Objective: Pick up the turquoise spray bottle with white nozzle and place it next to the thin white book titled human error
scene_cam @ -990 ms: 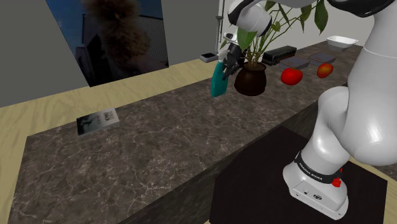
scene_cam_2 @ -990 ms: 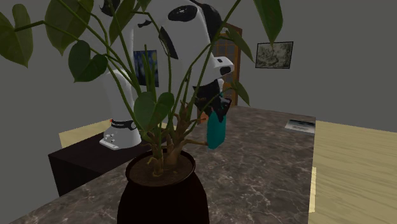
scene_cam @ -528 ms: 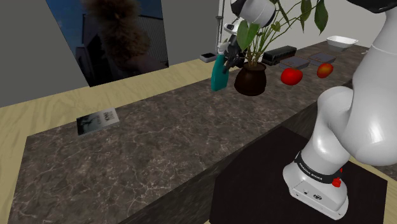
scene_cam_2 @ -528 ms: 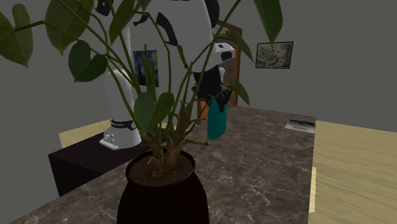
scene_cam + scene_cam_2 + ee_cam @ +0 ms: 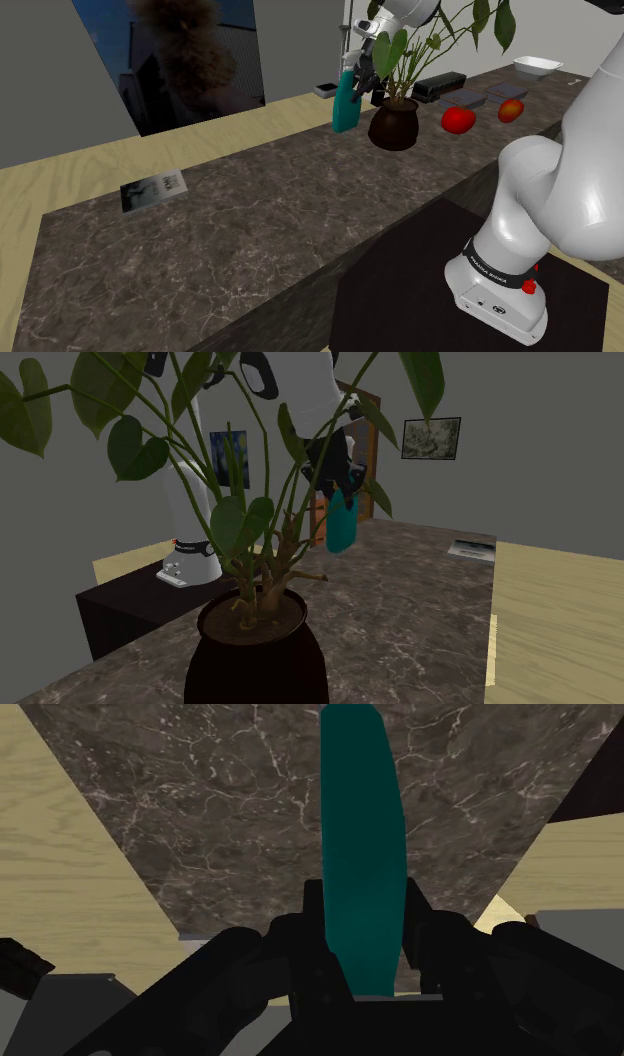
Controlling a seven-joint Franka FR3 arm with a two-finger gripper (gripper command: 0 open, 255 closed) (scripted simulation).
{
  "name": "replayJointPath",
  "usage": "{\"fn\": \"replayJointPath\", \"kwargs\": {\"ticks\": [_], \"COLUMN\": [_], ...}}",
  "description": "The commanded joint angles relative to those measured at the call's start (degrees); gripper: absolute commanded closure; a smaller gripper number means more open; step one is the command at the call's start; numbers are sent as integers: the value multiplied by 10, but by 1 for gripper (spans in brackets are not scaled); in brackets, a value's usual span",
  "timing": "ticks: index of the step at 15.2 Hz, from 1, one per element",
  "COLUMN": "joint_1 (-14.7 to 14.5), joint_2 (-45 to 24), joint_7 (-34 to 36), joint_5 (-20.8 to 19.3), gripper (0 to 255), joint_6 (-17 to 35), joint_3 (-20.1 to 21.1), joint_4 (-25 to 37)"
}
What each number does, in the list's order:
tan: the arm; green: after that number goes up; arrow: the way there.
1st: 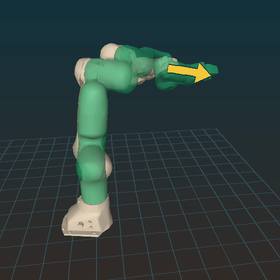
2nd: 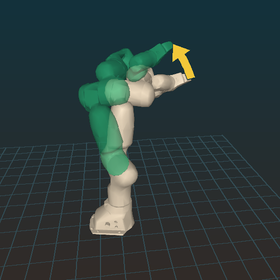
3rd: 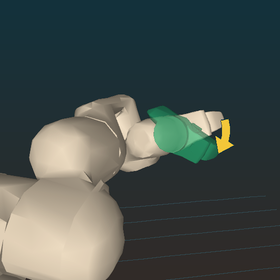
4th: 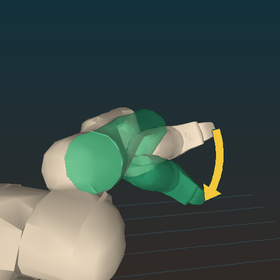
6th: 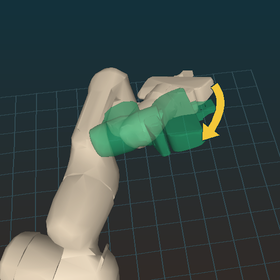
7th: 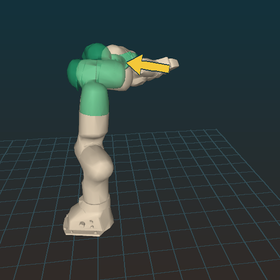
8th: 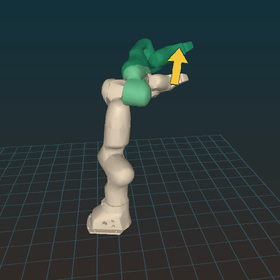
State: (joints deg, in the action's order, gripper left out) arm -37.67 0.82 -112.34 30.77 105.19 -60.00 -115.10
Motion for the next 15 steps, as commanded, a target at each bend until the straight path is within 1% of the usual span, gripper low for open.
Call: {"fn": "replayJointPath", "kwargs": {"ticks": [1, 8, 15], "joint_1": [0, -1, -2], "joint_2": [7, 28, 39], "joint_7": [10, 45, 74], "joint_5": [-7, -30, -42], "gripper": [255, 255, 255], "joint_6": [-9, -46, -88], "joint_3": [1, 5, 8], "joint_4": [9, 47, 92]}}
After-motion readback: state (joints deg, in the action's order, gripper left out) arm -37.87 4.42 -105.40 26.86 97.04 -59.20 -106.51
